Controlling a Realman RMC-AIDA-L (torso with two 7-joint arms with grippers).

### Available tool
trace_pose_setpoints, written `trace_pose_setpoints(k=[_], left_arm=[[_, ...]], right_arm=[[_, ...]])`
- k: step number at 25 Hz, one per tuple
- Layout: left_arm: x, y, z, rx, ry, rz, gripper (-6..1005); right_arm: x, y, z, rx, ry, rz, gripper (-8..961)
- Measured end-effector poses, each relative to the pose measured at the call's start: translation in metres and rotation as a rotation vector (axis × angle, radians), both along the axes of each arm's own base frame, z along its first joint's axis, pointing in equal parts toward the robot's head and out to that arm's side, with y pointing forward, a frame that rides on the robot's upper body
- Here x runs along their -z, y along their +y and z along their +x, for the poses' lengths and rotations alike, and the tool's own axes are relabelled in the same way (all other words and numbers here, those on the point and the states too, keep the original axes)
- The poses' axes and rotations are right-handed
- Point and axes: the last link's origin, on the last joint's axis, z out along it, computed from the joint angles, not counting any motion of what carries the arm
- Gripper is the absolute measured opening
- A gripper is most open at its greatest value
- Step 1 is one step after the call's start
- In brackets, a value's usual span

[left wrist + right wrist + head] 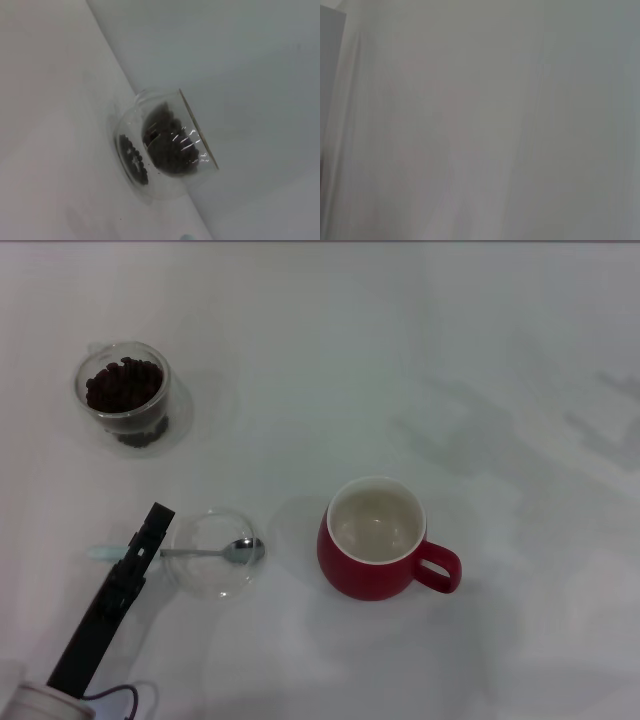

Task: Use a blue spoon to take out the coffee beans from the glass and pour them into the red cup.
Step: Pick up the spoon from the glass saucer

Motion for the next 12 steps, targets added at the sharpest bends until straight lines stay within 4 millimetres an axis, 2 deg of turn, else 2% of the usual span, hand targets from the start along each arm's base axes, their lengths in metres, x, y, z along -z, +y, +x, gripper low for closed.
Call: trace_pose_setpoints(k=[12], left_arm=[[0.003,-0.015,0.000,-0.041,-0.012,0.008,876]], right_arm=[[-0.002,0.001,0.002,0.005,-0.022,-0.010,790]])
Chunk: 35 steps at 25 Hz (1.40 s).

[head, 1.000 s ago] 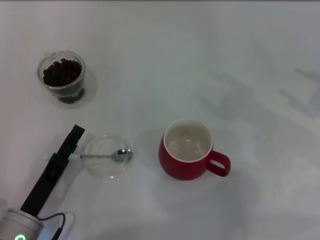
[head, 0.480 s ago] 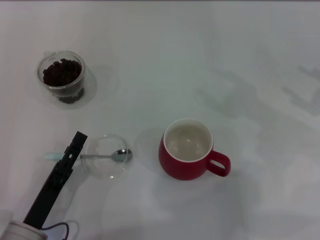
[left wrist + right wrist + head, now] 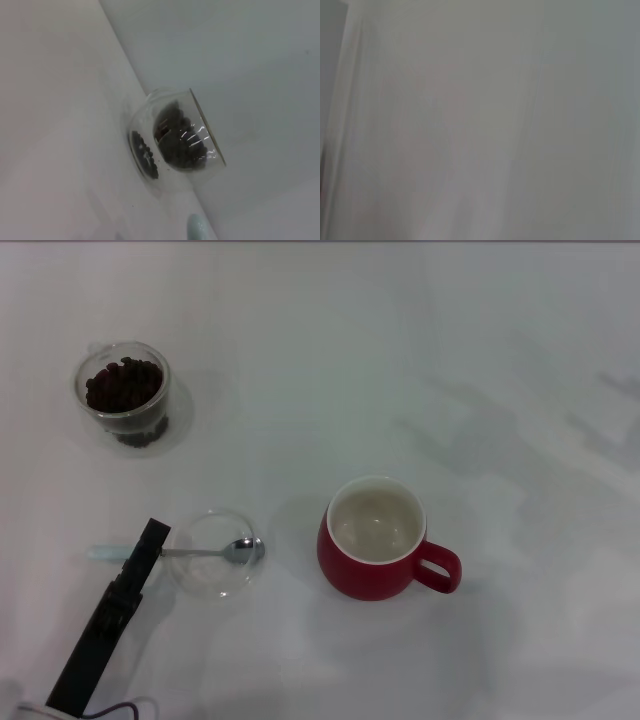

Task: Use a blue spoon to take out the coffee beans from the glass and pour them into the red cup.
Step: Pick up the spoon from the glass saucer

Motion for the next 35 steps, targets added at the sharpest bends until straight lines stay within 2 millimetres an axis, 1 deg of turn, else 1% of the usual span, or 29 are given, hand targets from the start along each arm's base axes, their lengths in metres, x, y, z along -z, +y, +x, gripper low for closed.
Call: trace_pose_setpoints(k=[4,8,14,18,24,27,30,35], left_arm=[[-0.003,0.002,-0.003,-0.011,-0.009,0.008,875],[-0.006,0.008,-0.008,-0.017,-0.021,0.003,874],[-0.005,0.021,-0.006,0.019,-0.029,-0.037,813],[0.003,0.021,-0.004,0.016,-0.022,-0.080,772],[0.006,0.016,-0.001,0.020,-0.018,-0.079,579],[0.005,0.012,0.001,0.023,-0.014,-0.064,454],[0.004,0.010,-0.001,0.011,-0.013,-0.059,330],[0.003,0.010,-0.003,0.002,-0.014,-0.057,245]], right_arm=[[-0.001,-0.003,0.002,0.009,0.000,0.005,790],[0.000,-0.008,0.004,0.018,0.004,0.008,789],[0.001,-0.010,0.005,0.025,0.010,0.011,789],[0.001,-0.011,0.005,0.026,0.012,0.011,789],[0.002,-0.010,0.006,0.034,0.011,0.012,789],[0.002,-0.010,0.006,0.038,0.010,0.012,788],[0.002,-0.009,0.006,0.038,0.010,0.016,788],[0.003,-0.006,0.006,0.040,0.007,0.017,788]])
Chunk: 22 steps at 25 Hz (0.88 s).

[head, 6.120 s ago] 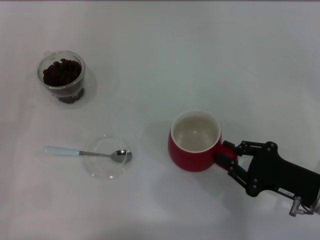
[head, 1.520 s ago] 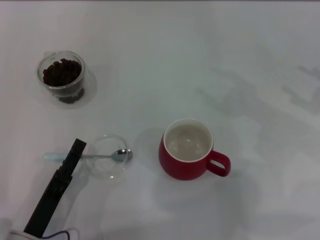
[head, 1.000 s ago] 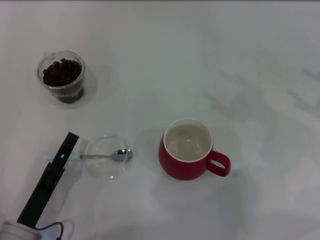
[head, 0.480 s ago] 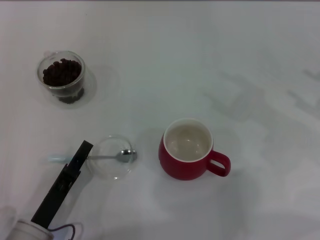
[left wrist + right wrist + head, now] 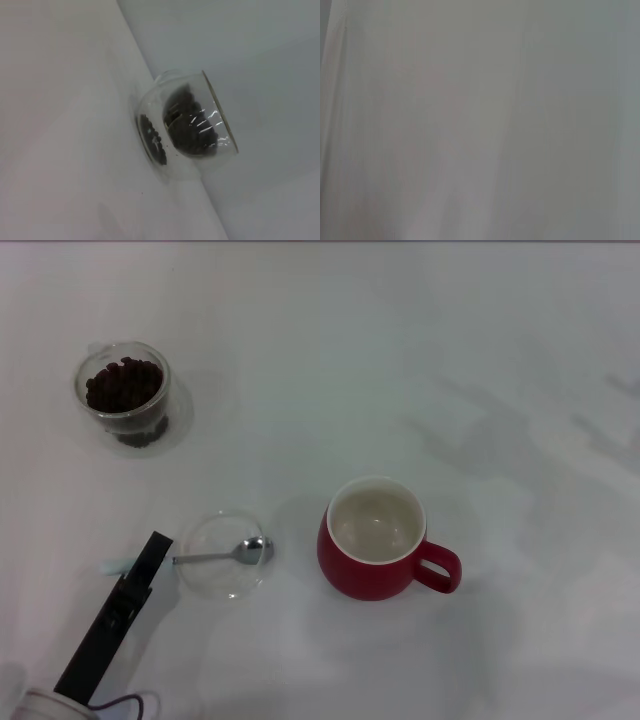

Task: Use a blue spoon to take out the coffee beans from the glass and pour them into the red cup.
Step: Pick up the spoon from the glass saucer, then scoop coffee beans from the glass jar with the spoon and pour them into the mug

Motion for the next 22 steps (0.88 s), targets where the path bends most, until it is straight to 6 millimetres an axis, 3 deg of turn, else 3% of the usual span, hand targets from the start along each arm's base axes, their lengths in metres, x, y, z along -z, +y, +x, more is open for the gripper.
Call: trace_pose_setpoints(k=[5,10,16,22], left_arm=[[-0.005,0.005,-0.002,0.009,0.005,0.012,120],[-0.016,0.011,-0.001,0.057,0.002,0.053,119],[-0.042,0.013,-0.009,0.124,0.005,0.149,119],[-0.080,0.032,-0.020,0.233,0.027,0.220,119]], right_arm=[[0.002,0.002,0.000,0.003,-0.001,-0.003,788],[0.002,0.003,-0.001,0.001,0.002,-0.001,788],[0.003,0.004,-0.002,0.000,0.012,0.013,787],[0.009,0.008,-0.007,-0.011,0.030,0.016,787]])
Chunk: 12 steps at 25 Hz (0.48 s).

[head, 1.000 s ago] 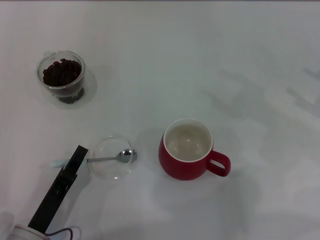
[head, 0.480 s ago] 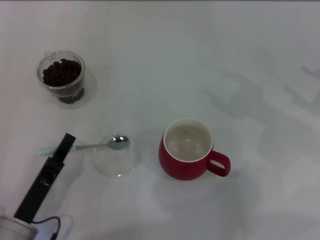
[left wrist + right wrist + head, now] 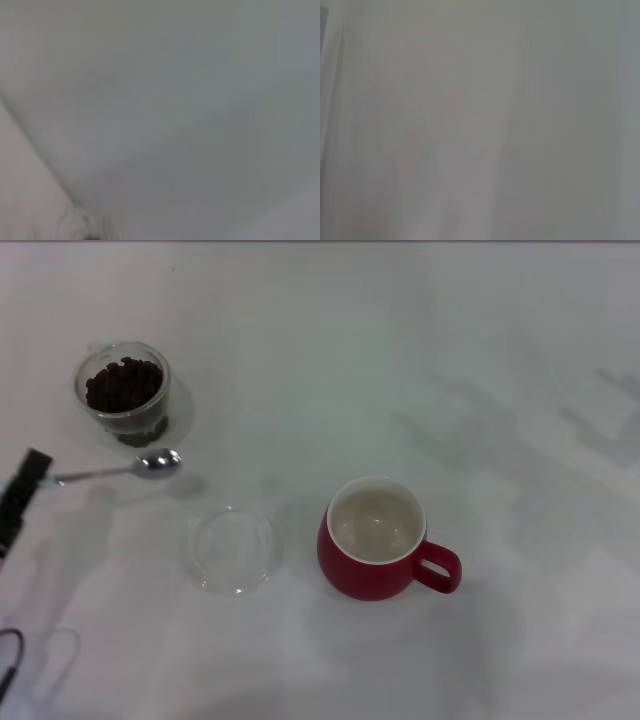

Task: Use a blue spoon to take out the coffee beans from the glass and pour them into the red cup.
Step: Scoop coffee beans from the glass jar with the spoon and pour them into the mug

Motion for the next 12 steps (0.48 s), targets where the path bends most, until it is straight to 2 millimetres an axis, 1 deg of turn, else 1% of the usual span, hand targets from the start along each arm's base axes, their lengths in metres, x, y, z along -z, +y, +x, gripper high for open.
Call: trace_pose_setpoints(k=[2,6,12], left_arm=[[-0.012,0.010,-0.004,0.026,0.014,0.006,120],[-0.039,0.037,-0.013,0.059,0.057,-0.021,120],[-0.077,0.081,-0.014,0.078,0.106,-0.075,120]], right_arm=[[0.003,0.002,-0.003,-0.008,0.009,-0.001,787],[0.009,0.005,-0.008,-0.018,0.030,0.003,787],[0.022,0.006,-0.017,-0.036,0.072,0.004,786]])
